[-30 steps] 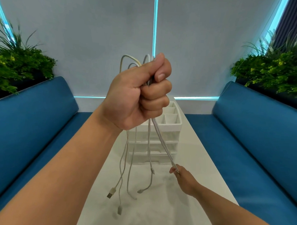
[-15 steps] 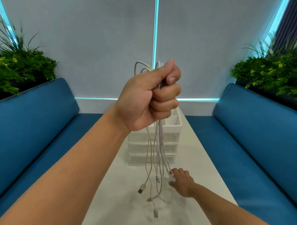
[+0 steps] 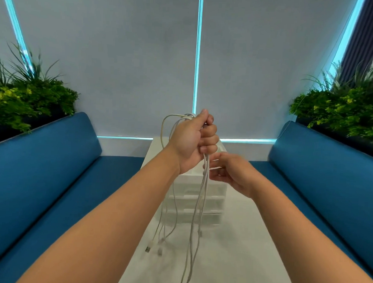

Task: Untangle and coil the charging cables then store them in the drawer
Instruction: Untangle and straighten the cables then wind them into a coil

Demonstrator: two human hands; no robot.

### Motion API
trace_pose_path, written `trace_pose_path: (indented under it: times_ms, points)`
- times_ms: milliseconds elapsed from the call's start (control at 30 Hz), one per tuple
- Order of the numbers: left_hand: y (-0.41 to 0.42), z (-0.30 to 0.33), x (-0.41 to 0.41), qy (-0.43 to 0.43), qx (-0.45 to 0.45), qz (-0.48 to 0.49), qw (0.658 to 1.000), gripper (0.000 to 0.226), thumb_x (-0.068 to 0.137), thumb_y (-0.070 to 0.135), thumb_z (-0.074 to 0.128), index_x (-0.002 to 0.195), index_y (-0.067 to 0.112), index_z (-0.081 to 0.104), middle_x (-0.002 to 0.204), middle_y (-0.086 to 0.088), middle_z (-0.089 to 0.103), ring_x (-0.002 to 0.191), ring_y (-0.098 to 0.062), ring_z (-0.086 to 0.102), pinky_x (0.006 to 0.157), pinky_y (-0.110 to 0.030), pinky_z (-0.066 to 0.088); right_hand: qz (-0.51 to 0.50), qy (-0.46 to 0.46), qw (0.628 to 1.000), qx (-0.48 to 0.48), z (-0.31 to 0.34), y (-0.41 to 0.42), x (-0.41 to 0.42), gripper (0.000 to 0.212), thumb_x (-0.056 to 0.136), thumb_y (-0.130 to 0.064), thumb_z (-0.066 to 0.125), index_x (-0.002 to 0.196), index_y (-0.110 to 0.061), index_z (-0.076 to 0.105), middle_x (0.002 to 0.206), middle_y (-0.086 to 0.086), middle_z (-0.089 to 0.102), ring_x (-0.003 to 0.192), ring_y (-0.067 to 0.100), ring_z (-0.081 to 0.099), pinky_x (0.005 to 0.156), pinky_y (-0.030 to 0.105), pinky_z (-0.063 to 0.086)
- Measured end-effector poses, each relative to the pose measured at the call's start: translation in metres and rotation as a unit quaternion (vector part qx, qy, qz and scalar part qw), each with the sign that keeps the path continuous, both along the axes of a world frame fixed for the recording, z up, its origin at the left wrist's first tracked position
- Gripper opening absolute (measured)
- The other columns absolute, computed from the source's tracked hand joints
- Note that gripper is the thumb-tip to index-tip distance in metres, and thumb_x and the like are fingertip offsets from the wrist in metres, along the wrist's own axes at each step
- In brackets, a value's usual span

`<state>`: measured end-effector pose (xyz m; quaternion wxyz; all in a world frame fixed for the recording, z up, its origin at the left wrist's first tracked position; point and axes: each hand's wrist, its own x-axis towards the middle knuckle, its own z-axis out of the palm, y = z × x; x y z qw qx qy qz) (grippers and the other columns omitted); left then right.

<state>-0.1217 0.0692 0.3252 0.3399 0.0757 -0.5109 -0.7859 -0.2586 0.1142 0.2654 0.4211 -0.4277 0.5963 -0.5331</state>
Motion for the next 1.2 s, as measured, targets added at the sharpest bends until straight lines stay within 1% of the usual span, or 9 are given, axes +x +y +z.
trace_pose_path:
  times_ms: [100,333,500,633,733,767,833,933,1200]
  points:
    - [-0.004,-0.004,-0.007,0.027,0.034,0.033,0.999,0.035,0.107,0.031,0.032,0.077,0.015,0.043,0.05,0.006,0.025,0.04,-0.006,0.024,0.039,-0.019,0.026,-0.007,-0.083,0.994,-0.069,0.037,0.006,0.028,0.028,0.094,-0.007,0.039,0.09,-0.001,0.066,0.077,0.014,0.066,0.065,0.026,0.063,0.075,0.04,0.056]
    - [-0.017,-0.007,-0.011,0.034,0.055,0.138,0.988,0.038,0.106,0.03,0.034,0.075,0.014,0.047,0.056,0.001,0.041,0.056,-0.014,0.045,0.062,-0.03,0.049,-0.113,-0.055,0.991,-0.055,0.043,0.006,0.056,0.033,0.098,-0.025,0.03,0.089,-0.009,0.057,0.062,0.01,0.06,0.047,0.019,0.049,0.057,0.034,0.049]
    - [-0.031,-0.015,-0.009,-0.066,-0.081,0.224,0.969,0.043,0.106,0.031,0.034,0.079,0.013,0.063,0.084,0.0,0.071,0.069,-0.013,0.057,0.064,-0.028,0.044,-0.087,0.07,0.992,-0.051,0.045,0.004,0.06,0.042,0.098,-0.039,0.032,0.077,-0.014,0.057,0.06,0.0,0.044,0.053,0.013,0.035,0.055,0.029,0.031]
    - [-0.028,-0.006,-0.002,-0.098,-0.097,0.172,0.975,0.042,0.106,0.039,0.031,0.095,0.02,0.067,0.117,0.009,0.071,0.084,-0.001,0.063,0.061,-0.02,0.037,0.001,0.097,0.994,-0.047,0.054,0.005,0.058,0.036,0.098,-0.037,0.042,0.082,-0.011,0.06,0.059,0.001,0.048,0.054,0.016,0.045,0.064,0.033,0.046]
    - [-0.025,-0.005,-0.002,-0.13,-0.11,0.124,0.978,0.043,0.106,0.042,0.029,0.111,0.022,0.067,0.124,0.013,0.067,0.052,-0.005,0.053,0.05,-0.022,0.038,0.021,0.073,0.995,-0.064,0.064,0.004,0.056,0.03,0.098,-0.028,0.043,0.083,-0.008,0.058,0.058,0.003,0.05,0.055,0.017,0.051,0.069,0.036,0.051]
    - [-0.026,-0.005,-0.003,-0.129,-0.109,0.112,0.979,0.043,0.106,0.042,0.029,0.112,0.022,0.067,0.125,0.012,0.067,0.058,-0.007,0.057,0.052,-0.024,0.04,0.02,0.076,0.995,-0.067,0.066,0.004,0.057,0.029,0.099,-0.028,0.042,0.08,-0.009,0.055,0.057,0.002,0.046,0.052,0.015,0.046,0.062,0.032,0.048]
    - [-0.031,-0.005,-0.002,-0.108,-0.078,0.076,0.988,0.041,0.105,0.04,0.031,0.114,0.02,0.066,0.125,0.008,0.067,0.094,-0.013,0.065,0.076,-0.032,0.051,0.009,0.096,0.993,-0.069,0.064,0.003,0.06,0.032,0.1,-0.029,0.04,0.073,-0.014,0.047,0.055,-0.004,0.037,0.048,0.011,0.035,0.052,0.026,0.035]
    - [-0.037,-0.003,0.003,-0.077,0.001,0.001,0.997,0.041,0.105,0.037,0.035,0.12,0.01,0.062,0.126,-0.005,0.067,0.116,-0.02,0.062,0.109,-0.037,0.04,-0.017,0.09,0.993,-0.081,0.054,0.004,0.064,0.036,0.101,-0.032,0.04,0.067,-0.018,0.042,0.048,-0.009,0.034,0.042,0.007,0.03,0.045,0.022,0.027]
    - [-0.048,-0.011,0.01,0.01,0.166,-0.046,0.985,0.031,0.106,0.029,0.036,0.11,0.004,0.054,0.099,-0.015,0.075,0.087,-0.026,0.074,0.083,-0.041,0.057,-0.006,0.1,0.994,-0.048,0.031,0.027,0.055,0.037,0.096,-0.024,0.043,0.06,-0.018,0.041,0.046,-0.009,0.031,0.044,0.009,0.024,0.045,0.023,0.023]
